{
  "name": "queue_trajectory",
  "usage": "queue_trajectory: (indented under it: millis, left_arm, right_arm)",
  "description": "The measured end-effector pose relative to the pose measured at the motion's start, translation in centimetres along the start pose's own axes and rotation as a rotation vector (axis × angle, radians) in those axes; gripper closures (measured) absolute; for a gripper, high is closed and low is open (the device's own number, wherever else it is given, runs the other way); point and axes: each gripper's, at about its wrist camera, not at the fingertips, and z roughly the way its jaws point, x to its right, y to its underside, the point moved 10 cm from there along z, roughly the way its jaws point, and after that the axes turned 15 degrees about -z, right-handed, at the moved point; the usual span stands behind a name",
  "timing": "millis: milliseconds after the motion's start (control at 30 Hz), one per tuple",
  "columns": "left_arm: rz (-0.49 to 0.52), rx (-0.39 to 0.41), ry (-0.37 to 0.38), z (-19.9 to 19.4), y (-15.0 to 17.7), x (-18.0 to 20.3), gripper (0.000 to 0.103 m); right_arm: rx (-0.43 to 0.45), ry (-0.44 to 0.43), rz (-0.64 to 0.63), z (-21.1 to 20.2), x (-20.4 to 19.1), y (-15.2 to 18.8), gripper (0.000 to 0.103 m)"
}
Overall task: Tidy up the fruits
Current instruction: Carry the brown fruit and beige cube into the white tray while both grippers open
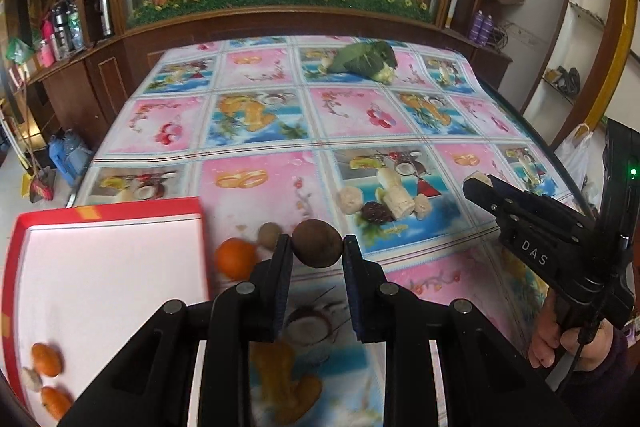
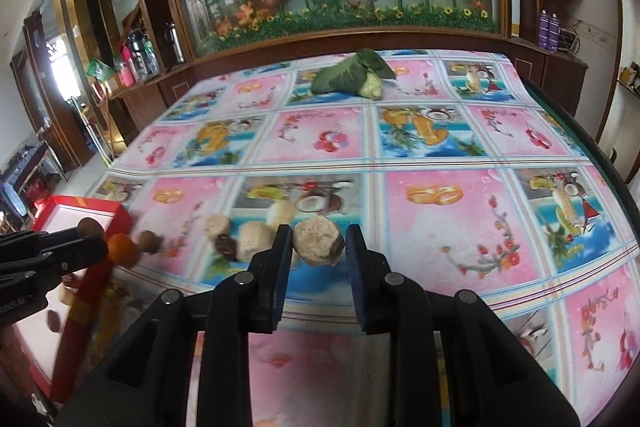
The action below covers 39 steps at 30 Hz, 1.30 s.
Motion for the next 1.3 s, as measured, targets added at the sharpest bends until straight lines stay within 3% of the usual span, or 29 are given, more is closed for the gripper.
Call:
queue_trajectory:
  millis: [100, 333, 667, 933, 1300]
  left_arm:
    - [-0.016, 0.025, -0.032, -1.8, 0.3, -2.1, 0.078]
    - [-0.095, 0.057, -0.126, -4.8, 2.0, -9.0, 0.078]
    - [-0.167, 0.094, -0.233, -7.5, 3.4, -16.1, 0.078]
    - [-0.191, 0.098, -0.288, -7.8, 4.4, -18.8, 0.078]
    - [-0.168, 0.103, -0.357, -7.5, 5.2, -19.9, 0.078]
  right_arm:
    - [0.006, -0.037, -0.027, -0.3, -3.3, -0.2, 0.074]
    - [0.003, -0.236, -0.111, -0.9, -14.7, -0.3, 0.073]
    - [-0.017, -0.337, -0.262, -1.7, -25.2, 0.4, 0.073]
    - [-0.067, -0.353, -0.299, -1.5, -27.8, 2.3, 0.073]
    - [-0.140, -0.379, -0.286, -0.9, -28.4, 4.1, 0.073]
